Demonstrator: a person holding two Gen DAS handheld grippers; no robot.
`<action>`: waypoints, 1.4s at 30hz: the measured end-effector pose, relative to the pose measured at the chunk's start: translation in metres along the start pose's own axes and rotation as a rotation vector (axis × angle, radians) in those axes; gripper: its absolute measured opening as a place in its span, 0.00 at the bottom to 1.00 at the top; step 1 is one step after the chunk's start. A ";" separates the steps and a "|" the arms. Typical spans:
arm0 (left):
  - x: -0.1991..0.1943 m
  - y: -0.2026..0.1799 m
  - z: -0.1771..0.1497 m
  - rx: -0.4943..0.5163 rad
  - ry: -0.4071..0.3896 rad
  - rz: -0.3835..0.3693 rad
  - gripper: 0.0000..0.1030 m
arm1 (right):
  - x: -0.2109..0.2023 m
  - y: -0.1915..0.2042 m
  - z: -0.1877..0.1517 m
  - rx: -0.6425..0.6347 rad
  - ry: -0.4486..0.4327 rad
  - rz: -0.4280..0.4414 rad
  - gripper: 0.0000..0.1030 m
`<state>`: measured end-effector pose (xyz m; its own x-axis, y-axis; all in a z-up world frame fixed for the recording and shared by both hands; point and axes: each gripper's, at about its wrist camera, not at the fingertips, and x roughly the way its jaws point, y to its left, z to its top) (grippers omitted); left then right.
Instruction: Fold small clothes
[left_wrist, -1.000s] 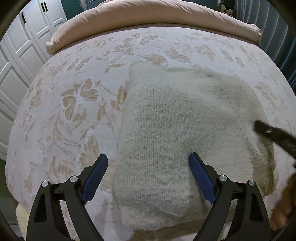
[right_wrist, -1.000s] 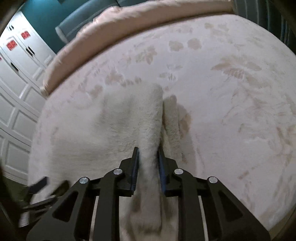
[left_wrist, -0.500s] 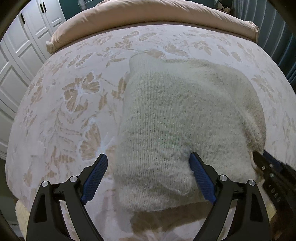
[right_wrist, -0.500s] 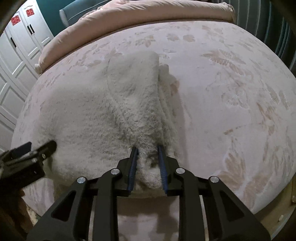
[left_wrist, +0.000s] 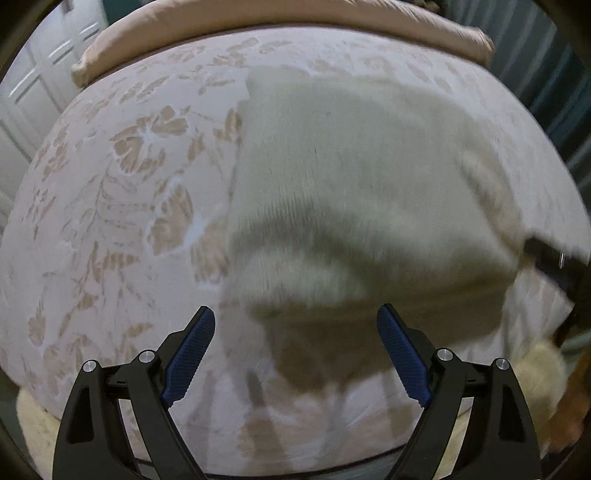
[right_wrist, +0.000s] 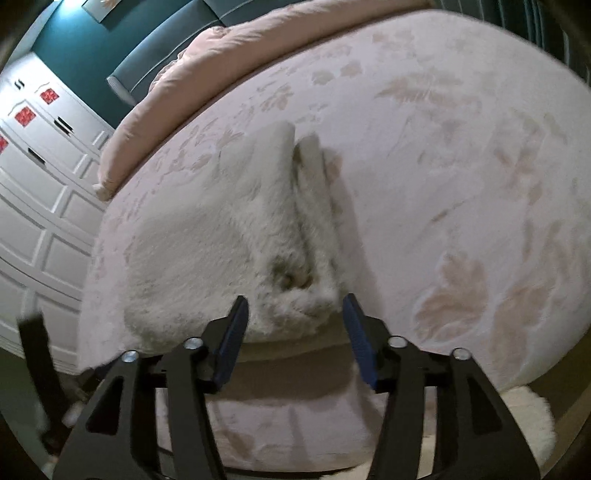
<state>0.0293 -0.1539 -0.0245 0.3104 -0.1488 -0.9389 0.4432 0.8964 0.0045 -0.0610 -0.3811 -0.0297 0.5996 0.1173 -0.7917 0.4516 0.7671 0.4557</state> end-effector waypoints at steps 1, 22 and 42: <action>0.002 -0.002 -0.003 0.017 0.003 0.021 0.84 | 0.008 0.000 0.002 0.003 0.019 0.000 0.53; 0.011 0.036 0.004 -0.098 -0.023 0.118 0.83 | 0.023 0.014 0.005 -0.102 0.015 -0.113 0.24; 0.017 -0.003 0.079 -0.124 -0.031 -0.129 0.91 | 0.070 0.006 0.034 -0.008 0.061 -0.045 0.76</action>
<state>0.1002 -0.1919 -0.0132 0.2840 -0.2767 -0.9180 0.3748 0.9133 -0.1593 0.0063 -0.3902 -0.0689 0.5374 0.1201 -0.8347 0.4720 0.7774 0.4158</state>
